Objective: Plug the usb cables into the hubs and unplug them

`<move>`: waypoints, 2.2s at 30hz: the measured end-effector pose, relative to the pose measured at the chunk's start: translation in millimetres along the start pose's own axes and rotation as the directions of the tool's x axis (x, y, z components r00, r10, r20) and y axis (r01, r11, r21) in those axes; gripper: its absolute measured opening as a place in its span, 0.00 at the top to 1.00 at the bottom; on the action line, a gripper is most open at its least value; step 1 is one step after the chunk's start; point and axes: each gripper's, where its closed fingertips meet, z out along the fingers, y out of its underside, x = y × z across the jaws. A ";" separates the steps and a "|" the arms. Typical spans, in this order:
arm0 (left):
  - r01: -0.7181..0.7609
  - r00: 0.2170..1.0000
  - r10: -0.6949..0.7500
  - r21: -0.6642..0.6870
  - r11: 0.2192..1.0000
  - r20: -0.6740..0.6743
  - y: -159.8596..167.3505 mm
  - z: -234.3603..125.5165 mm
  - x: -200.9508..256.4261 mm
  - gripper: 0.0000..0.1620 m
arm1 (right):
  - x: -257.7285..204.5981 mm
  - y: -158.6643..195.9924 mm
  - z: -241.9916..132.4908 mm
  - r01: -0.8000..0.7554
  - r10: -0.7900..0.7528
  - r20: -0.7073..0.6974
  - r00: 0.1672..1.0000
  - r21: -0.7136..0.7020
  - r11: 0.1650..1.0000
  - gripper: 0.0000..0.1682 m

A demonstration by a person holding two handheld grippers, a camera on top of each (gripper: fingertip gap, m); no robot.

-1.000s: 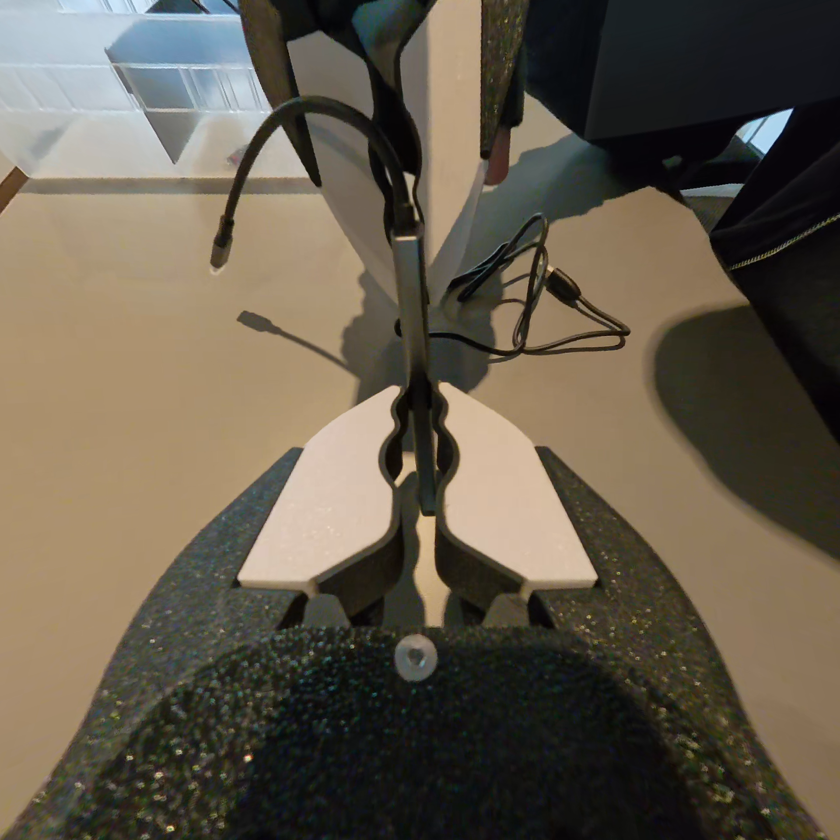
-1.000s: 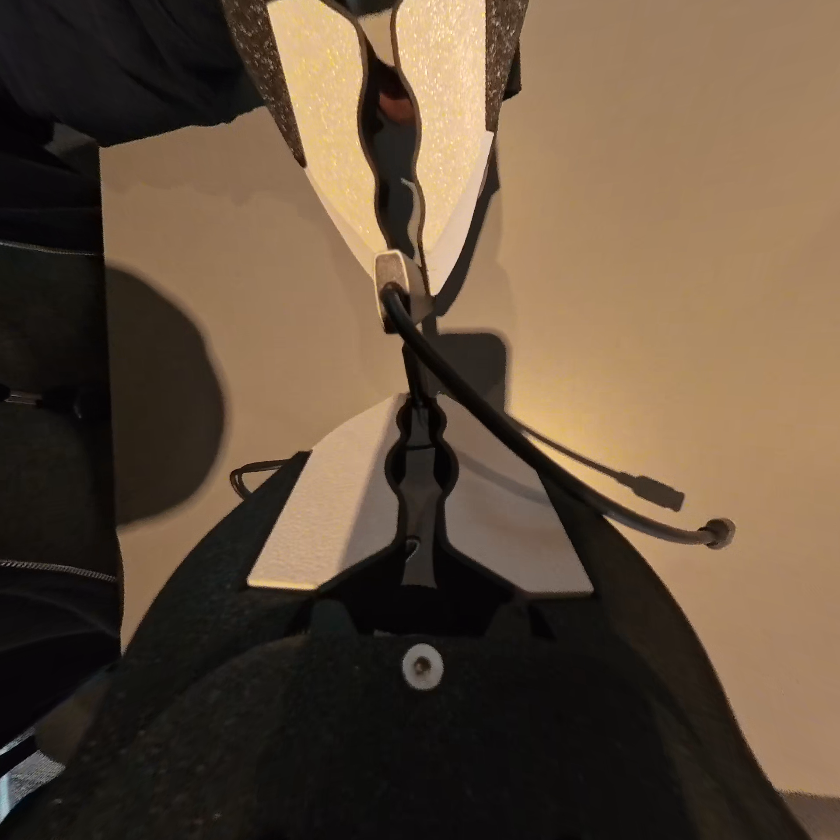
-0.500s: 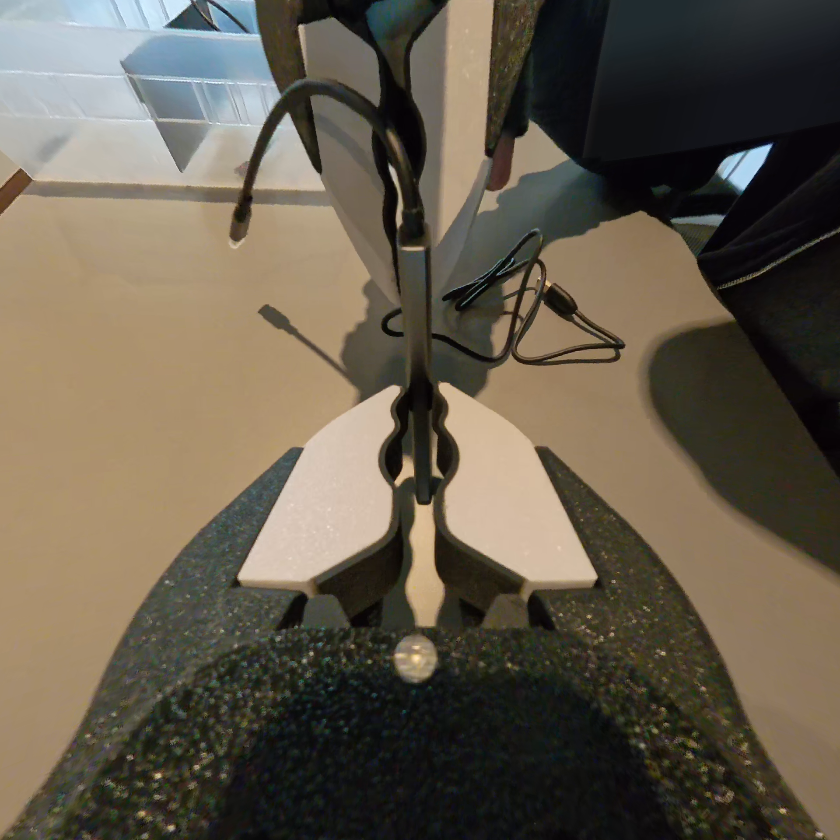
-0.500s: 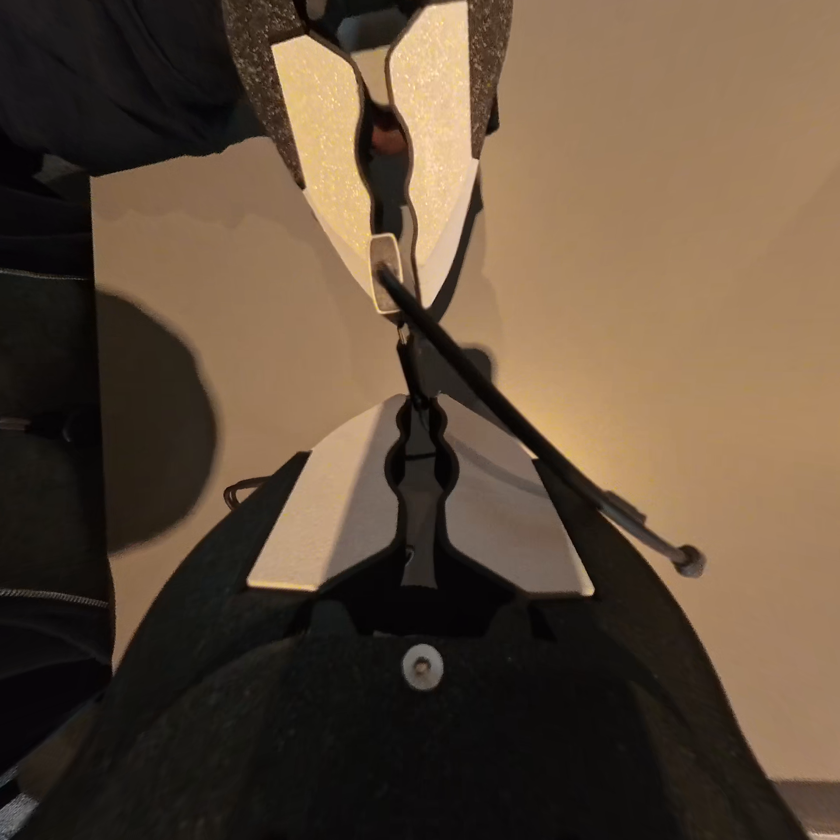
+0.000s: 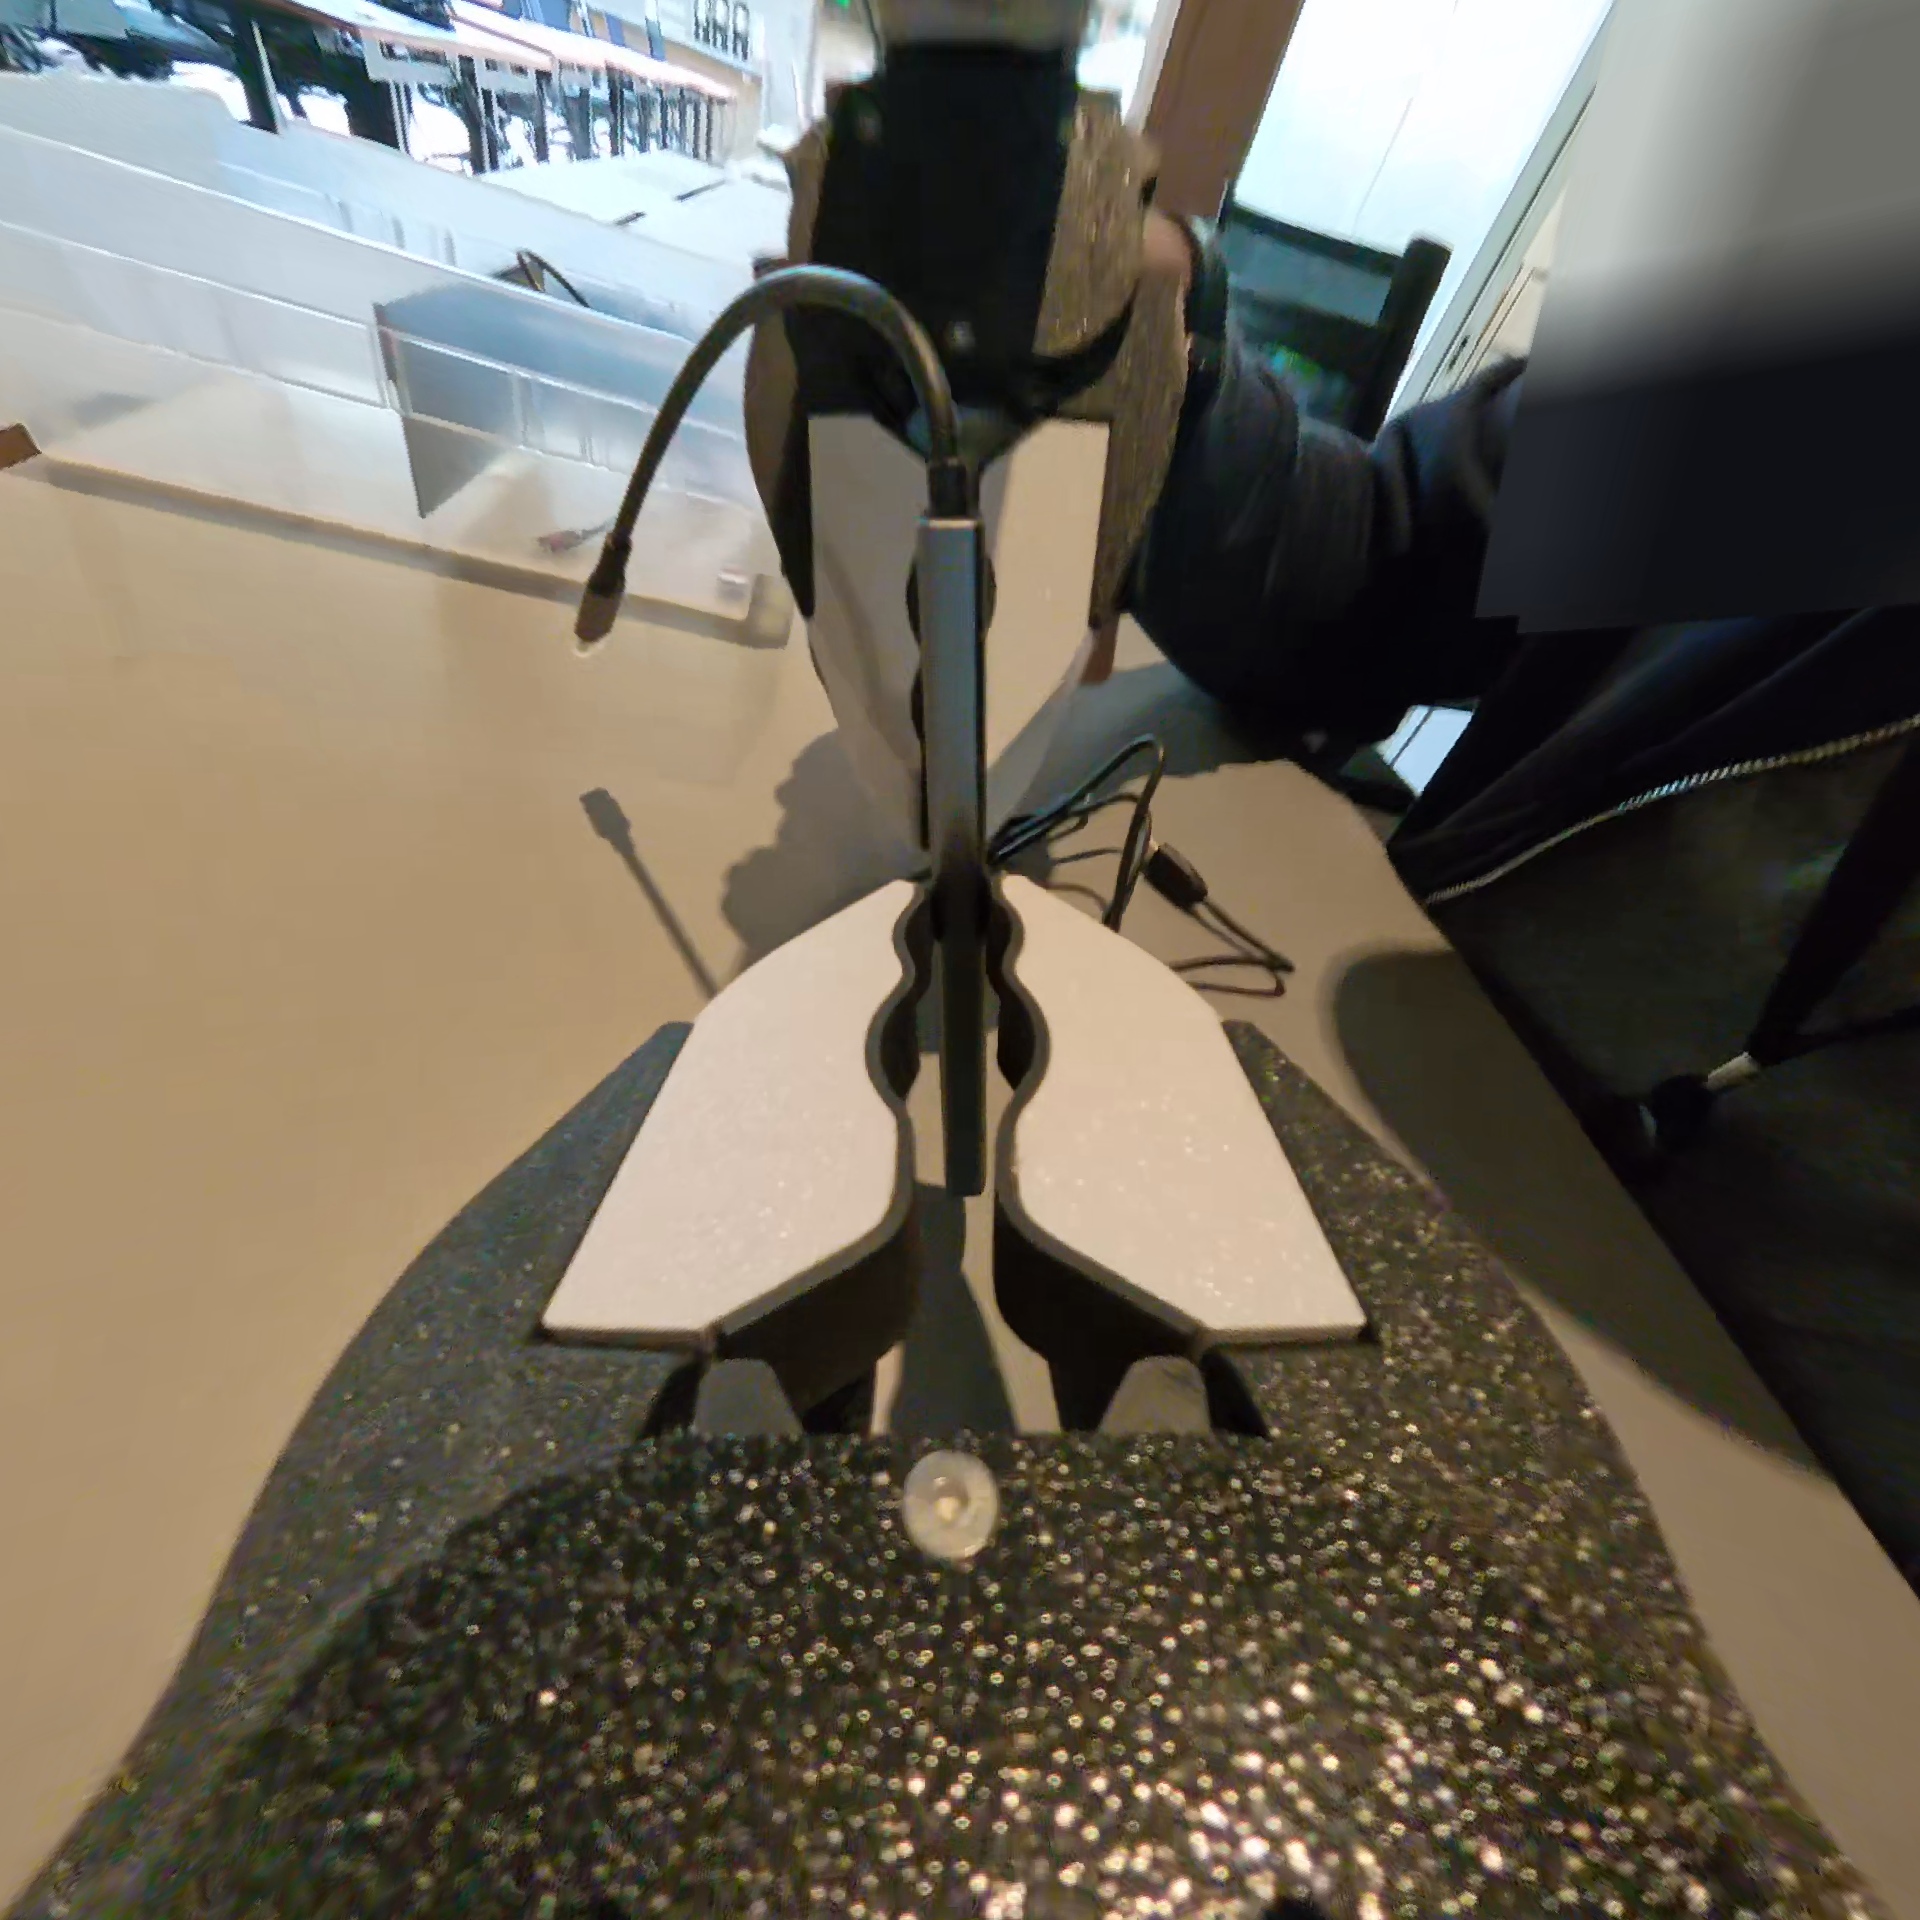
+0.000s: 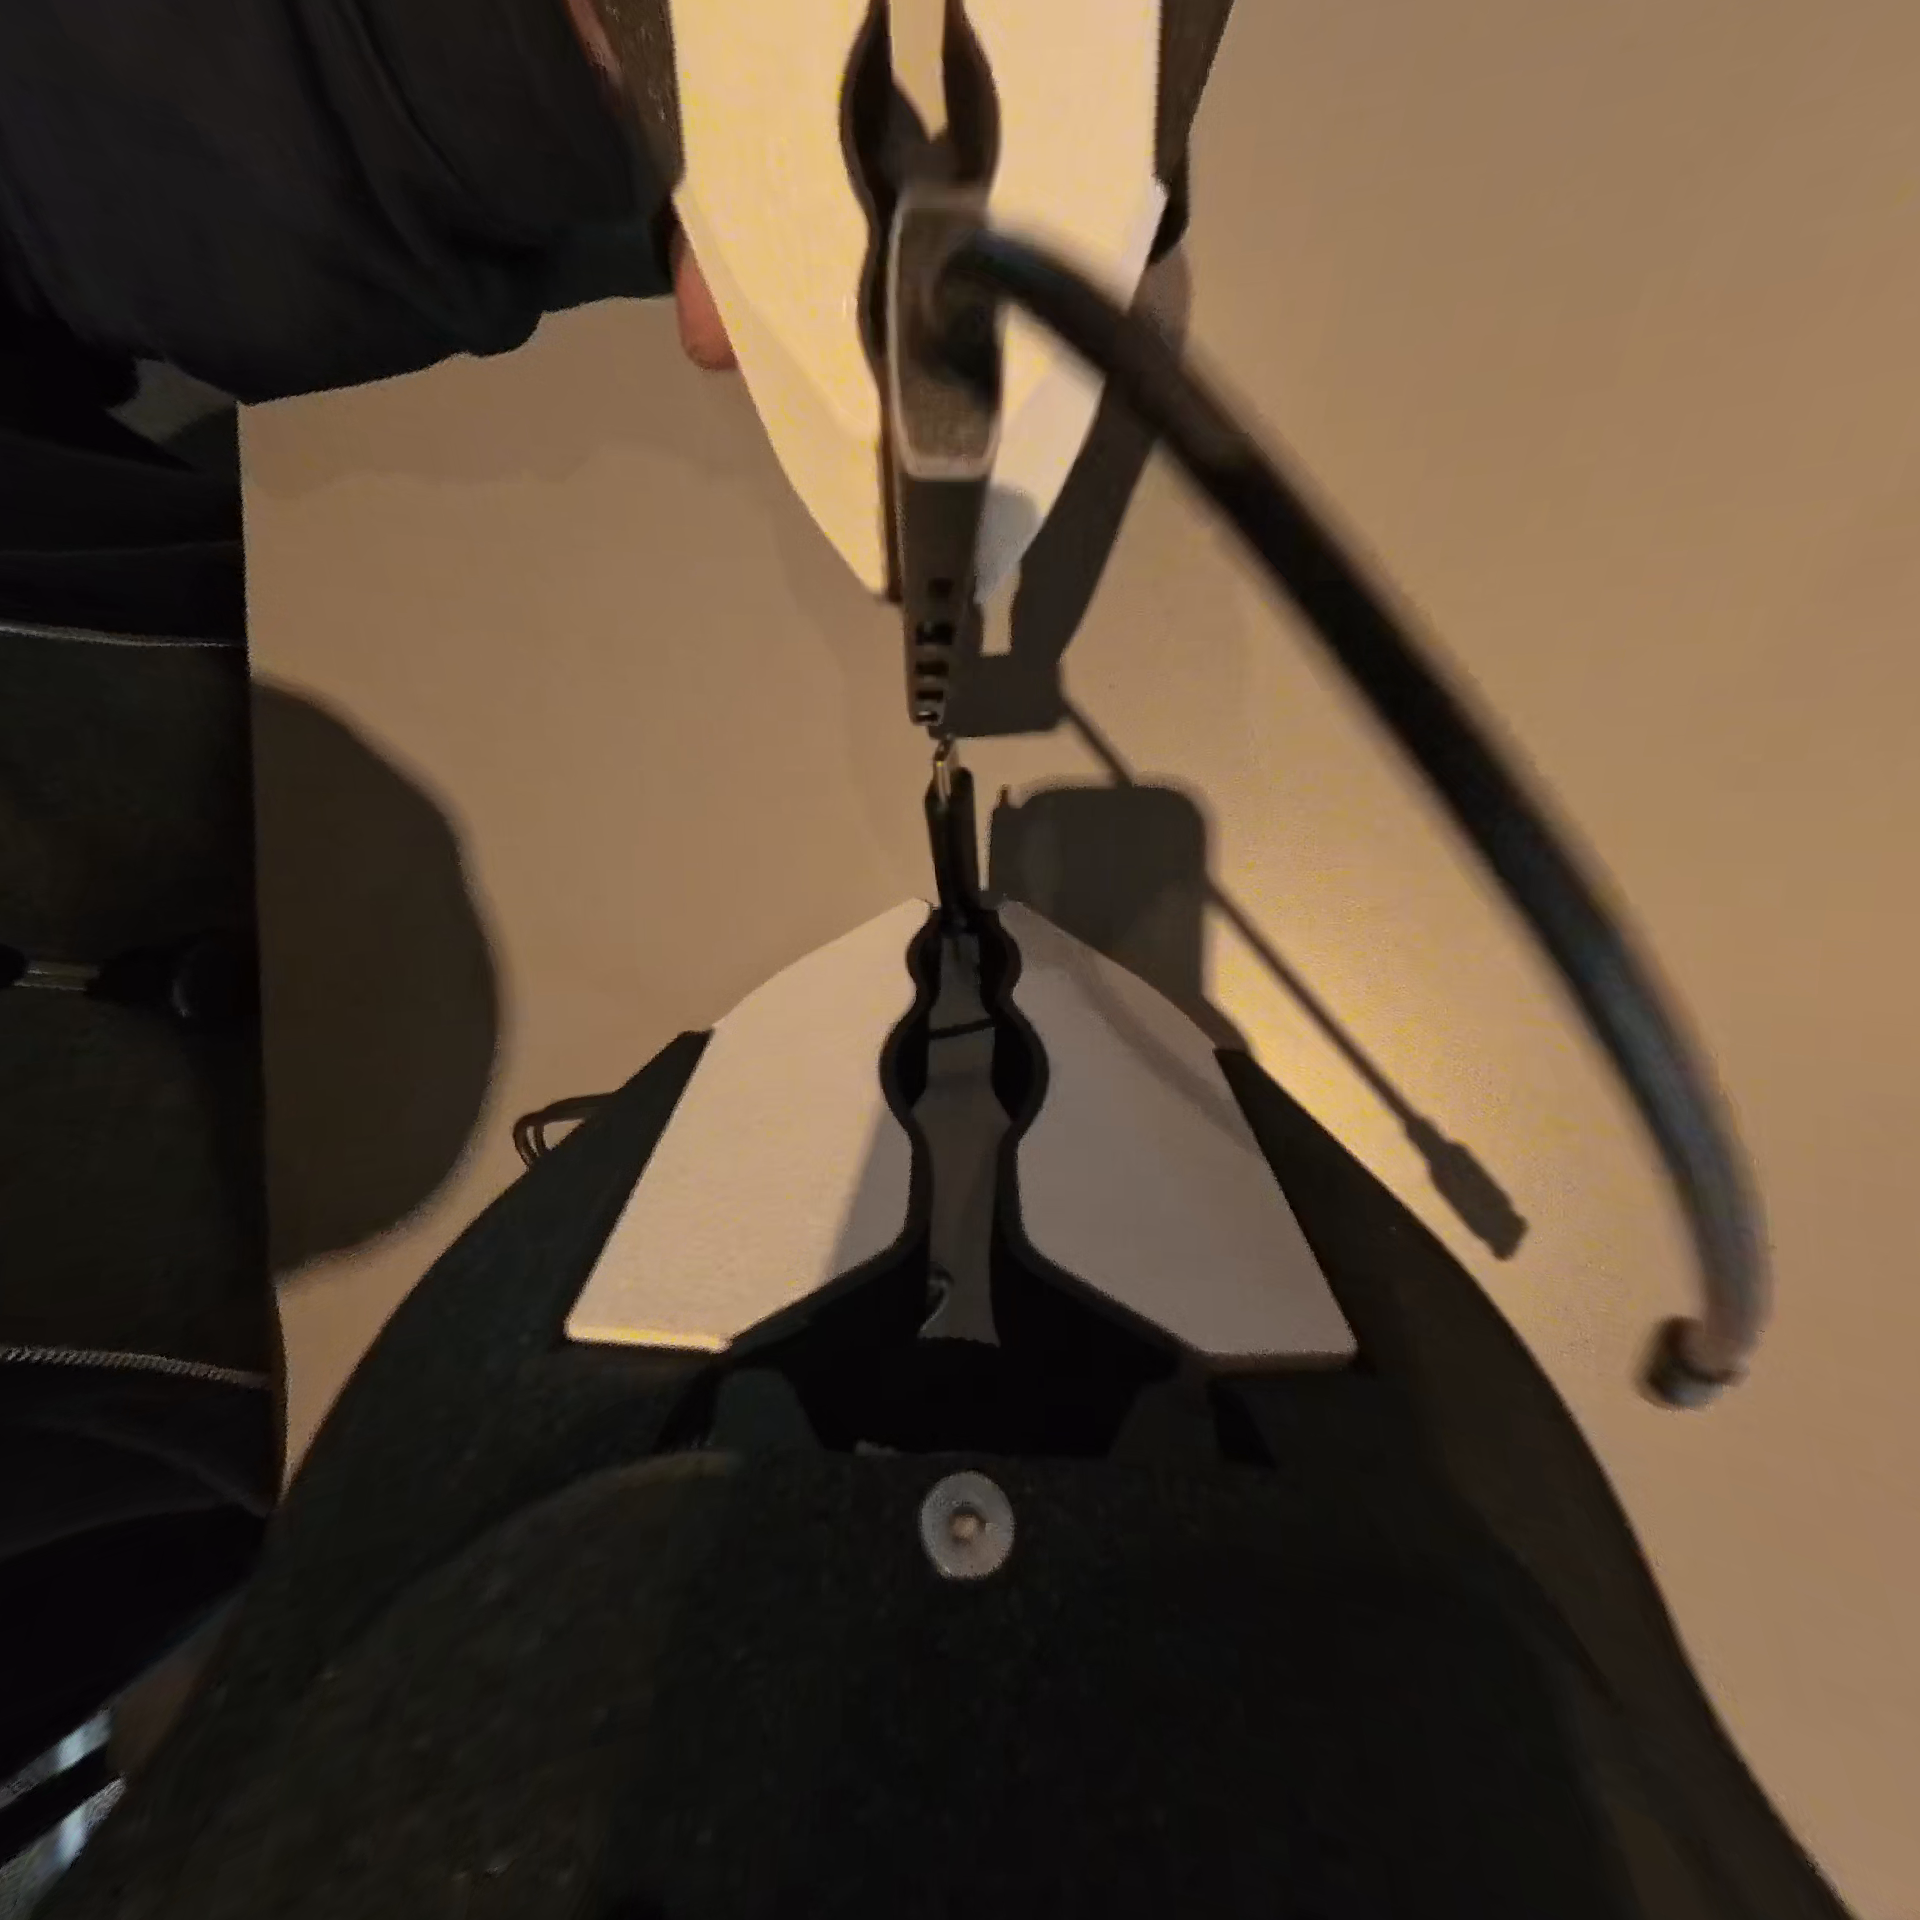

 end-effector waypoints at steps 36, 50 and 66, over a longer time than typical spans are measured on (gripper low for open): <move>0.253 0.966 -0.251 0.381 0.889 -0.057 -40.7 -11.1 -14.5 0.94 | -2.6 -55.8 25.5 -0.004 0.003 0.002 1.000 0.534 0.845 0.91; 0.235 0.972 -0.214 0.428 0.872 -0.099 -48.0 -17.4 -10.4 0.89 | -2.2 -53.0 26.9 -0.026 0.002 0.046 0.999 0.540 0.841 0.94; 0.158 0.987 -0.138 0.362 0.919 -0.082 -42.1 -4.6 0.3 0.93 | -12.1 -56.1 25.4 -0.063 -0.008 0.124 0.992 0.556 0.829 0.94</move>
